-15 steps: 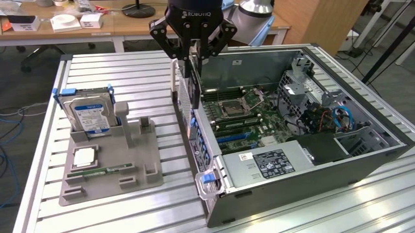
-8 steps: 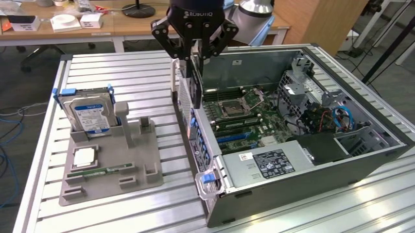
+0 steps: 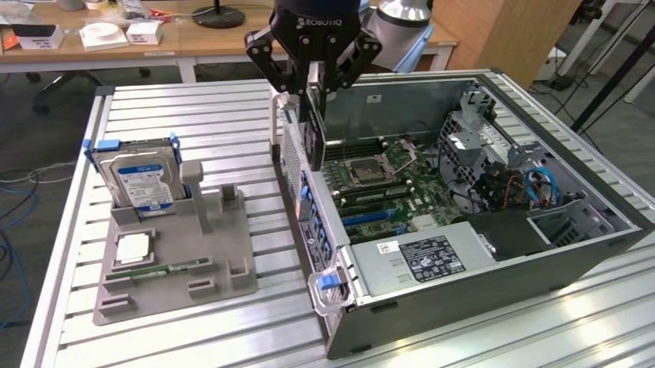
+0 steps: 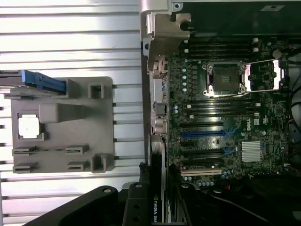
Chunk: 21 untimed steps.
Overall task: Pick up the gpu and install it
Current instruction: 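Pick up the gpu and move the gpu toward the slot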
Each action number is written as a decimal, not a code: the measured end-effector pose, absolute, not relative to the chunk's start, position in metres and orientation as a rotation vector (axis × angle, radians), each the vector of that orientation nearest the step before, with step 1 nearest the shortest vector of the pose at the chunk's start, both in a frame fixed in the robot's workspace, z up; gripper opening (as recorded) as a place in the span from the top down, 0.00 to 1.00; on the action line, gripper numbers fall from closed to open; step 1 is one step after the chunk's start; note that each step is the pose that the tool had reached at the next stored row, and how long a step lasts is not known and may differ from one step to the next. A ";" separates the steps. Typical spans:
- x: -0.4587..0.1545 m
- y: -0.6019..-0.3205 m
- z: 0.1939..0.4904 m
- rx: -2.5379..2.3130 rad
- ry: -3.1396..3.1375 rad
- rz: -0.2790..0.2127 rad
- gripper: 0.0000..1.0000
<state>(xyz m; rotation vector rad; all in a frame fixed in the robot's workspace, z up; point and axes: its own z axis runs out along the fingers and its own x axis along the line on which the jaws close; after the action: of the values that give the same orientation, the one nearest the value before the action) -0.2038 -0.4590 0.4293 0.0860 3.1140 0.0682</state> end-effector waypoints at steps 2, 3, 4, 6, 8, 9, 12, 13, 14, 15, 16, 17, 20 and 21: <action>-0.202 -0.459 0.429 0.085 3.114 0.068 0.74; -0.202 -0.459 0.429 0.085 3.114 0.068 0.74; -0.201 -0.459 0.429 0.085 3.114 0.068 0.74; -0.200 -0.459 0.429 0.084 3.114 0.068 0.74; -0.198 -0.459 0.429 0.083 3.114 0.068 0.74; -0.198 -0.459 0.429 0.083 3.114 0.068 0.74; -0.195 -0.459 0.429 0.081 3.114 0.068 0.74; -0.194 -0.459 0.429 0.081 3.114 0.068 0.74; -0.193 -0.459 0.429 0.080 3.114 0.068 0.74; -0.192 -0.459 0.429 0.080 3.114 0.068 0.74; -0.191 -0.459 0.429 0.079 3.114 0.068 0.74; -0.190 -0.459 0.429 0.079 3.114 0.068 0.74; -0.188 -0.459 0.429 0.077 3.114 0.068 0.74; -0.187 -0.459 0.429 0.077 3.114 0.068 0.74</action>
<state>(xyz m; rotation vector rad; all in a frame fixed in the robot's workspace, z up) -0.1872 -0.4590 0.4293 0.0768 3.1145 0.0682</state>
